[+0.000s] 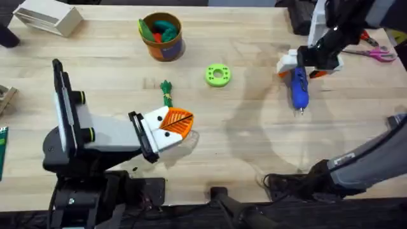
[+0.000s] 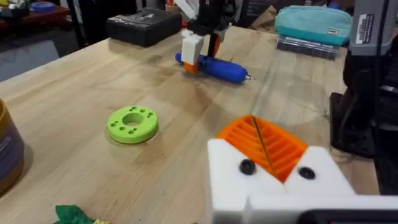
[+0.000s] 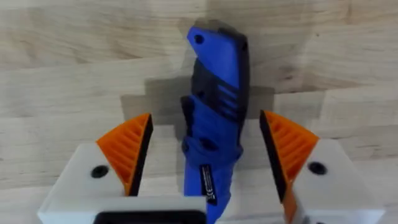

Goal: Pick up the gripper from the table and insert it into the empty holder that is missing its gripper. Then pick up a screw, insert it into the mounting hole, and use the screwdriver to tighten it. Finally, clean up the table by picking up the vegetable and placing it into the bucket.

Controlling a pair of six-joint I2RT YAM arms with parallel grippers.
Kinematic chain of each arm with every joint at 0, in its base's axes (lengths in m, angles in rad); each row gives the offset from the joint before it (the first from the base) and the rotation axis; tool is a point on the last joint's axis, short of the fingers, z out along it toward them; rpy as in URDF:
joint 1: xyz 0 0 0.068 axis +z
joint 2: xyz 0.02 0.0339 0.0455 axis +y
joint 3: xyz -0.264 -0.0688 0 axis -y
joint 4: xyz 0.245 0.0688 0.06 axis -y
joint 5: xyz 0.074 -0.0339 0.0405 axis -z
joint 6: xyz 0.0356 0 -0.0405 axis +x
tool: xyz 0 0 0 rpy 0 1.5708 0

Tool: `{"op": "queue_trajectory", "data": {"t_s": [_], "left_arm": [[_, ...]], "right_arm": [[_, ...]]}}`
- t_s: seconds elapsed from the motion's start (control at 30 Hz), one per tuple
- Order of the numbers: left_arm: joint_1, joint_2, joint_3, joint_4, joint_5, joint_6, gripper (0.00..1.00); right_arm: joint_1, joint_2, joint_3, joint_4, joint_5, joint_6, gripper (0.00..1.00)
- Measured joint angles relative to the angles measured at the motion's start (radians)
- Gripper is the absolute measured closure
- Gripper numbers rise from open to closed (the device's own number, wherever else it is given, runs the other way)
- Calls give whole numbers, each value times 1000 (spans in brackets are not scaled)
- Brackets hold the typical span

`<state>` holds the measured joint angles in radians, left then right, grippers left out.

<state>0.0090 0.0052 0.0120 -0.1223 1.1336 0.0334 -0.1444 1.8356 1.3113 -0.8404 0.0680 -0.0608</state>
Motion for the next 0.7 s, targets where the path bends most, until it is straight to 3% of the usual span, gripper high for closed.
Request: {"op": "queue_trajectory", "data": {"t_s": [0.17,0.7], "left_arm": [[0,0,0,0,0,0,991],[0,0,0,0,0,0,991]], "right_arm": [[-2,57,0,14,-3,1,12],[-3,56,0,49,-1,0,12]]}}
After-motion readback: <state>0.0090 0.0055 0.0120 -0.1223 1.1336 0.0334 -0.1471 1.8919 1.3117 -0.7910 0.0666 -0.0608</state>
